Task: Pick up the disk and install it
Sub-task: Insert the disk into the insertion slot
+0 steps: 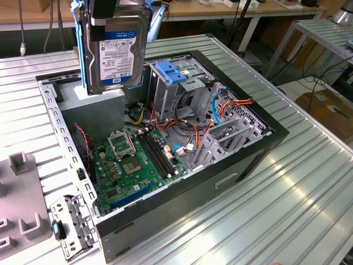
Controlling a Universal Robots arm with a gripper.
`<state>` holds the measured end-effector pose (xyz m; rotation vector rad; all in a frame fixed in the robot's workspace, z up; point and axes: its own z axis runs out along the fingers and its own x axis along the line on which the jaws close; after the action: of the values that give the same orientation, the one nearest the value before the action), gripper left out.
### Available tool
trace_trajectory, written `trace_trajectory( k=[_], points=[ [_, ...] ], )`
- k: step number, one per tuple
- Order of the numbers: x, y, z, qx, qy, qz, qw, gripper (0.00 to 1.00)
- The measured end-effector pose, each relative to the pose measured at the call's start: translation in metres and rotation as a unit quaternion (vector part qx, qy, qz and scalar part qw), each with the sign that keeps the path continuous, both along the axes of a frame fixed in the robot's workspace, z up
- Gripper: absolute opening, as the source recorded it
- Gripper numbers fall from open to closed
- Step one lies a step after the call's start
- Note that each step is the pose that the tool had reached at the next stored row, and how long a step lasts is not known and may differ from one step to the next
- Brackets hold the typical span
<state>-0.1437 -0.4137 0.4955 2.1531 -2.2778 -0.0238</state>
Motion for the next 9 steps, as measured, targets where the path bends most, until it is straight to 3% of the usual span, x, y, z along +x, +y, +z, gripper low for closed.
trace_trajectory(
  k=[9],
  points=[
    [0.0,-0.0091,0.0,0.0,0.0,0.0,1.0,0.37]
  ],
)
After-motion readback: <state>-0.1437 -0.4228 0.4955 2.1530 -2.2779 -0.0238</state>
